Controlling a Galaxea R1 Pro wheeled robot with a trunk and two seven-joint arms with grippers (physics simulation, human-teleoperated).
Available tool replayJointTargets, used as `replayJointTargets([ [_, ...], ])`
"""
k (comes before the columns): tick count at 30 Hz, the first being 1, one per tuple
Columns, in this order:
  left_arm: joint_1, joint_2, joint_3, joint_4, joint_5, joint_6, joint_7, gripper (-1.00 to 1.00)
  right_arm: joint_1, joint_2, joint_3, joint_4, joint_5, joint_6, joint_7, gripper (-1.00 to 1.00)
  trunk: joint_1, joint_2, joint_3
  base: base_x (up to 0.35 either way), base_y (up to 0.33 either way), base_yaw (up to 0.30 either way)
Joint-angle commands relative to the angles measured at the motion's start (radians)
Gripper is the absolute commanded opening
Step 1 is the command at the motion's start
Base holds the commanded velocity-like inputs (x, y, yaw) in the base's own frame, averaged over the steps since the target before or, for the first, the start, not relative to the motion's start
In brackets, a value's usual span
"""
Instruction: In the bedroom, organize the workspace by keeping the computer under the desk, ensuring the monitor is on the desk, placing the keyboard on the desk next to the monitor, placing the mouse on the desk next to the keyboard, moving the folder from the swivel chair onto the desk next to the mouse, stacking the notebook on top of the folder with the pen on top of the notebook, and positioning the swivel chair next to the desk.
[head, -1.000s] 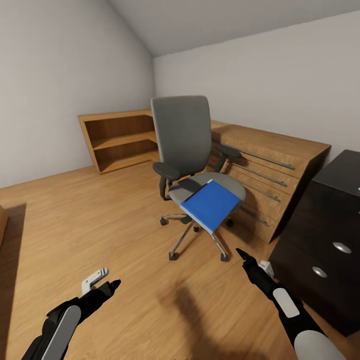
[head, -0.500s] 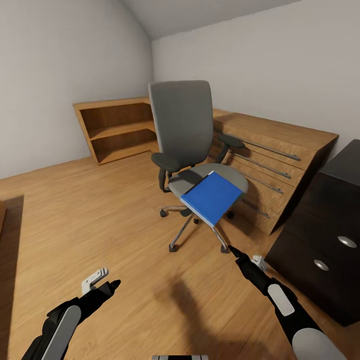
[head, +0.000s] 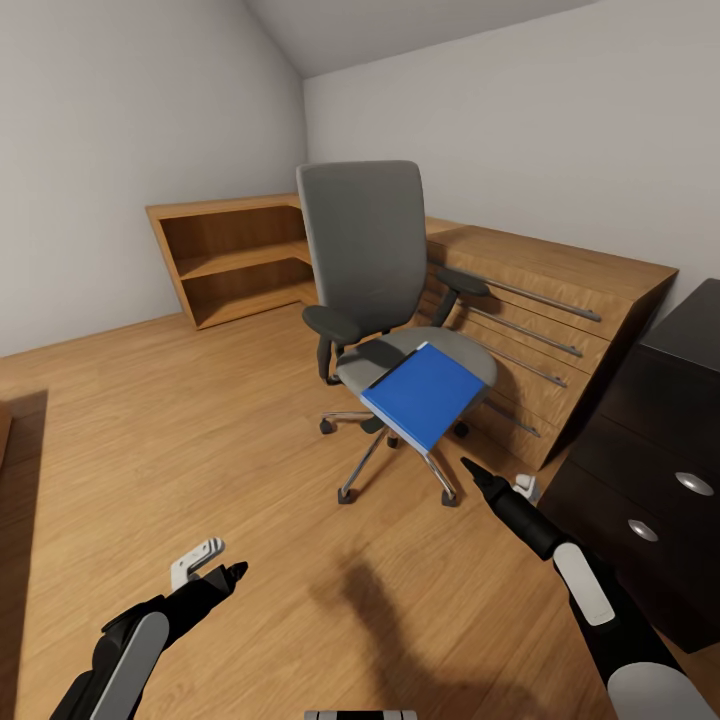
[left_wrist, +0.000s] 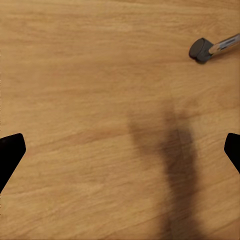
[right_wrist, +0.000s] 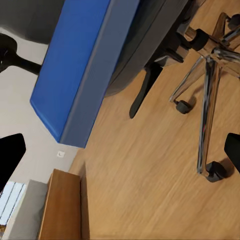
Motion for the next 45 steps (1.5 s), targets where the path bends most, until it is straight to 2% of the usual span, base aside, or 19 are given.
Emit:
replayJointTargets([
  [1, 0.0, 0.0, 0.0, -0.001, 0.011, 0.003, 0.009, 1.0, 0.0, 0.0, -0.001, -0.001, -0.008, 0.009, 0.001, 1.0, 0.0, 0.0, -0.001, 0.0, 0.0, 0.0],
  [7, 0.0, 0.0, -0.001, -0.001, 0.011, 0.003, 0.009, 1.0, 0.001, 0.0, -0.001, -0.003, -0.008, 0.01, 0.001, 1.0, 0.0, 0.0, -0.001, 0.0, 0.0, 0.0],
  [13, 0.0, 0.0, -0.001, 0.0, 0.009, 0.001, 0.009, 1.0, 0.001, 0.004, 0.038, -0.001, -0.008, 0.01, 0.001, 1.0, 0.0, 0.0, -0.001, 0.0, 0.0, 0.0],
  [45, 0.0, 0.0, -0.003, 0.019, 0.01, 0.001, 0.012, 1.0, 0.002, 0.006, 0.041, 0.002, -0.008, 0.009, -0.003, 1.0, 0.0, 0.0, -0.001, 0.039, 0.033, 0.0],
])
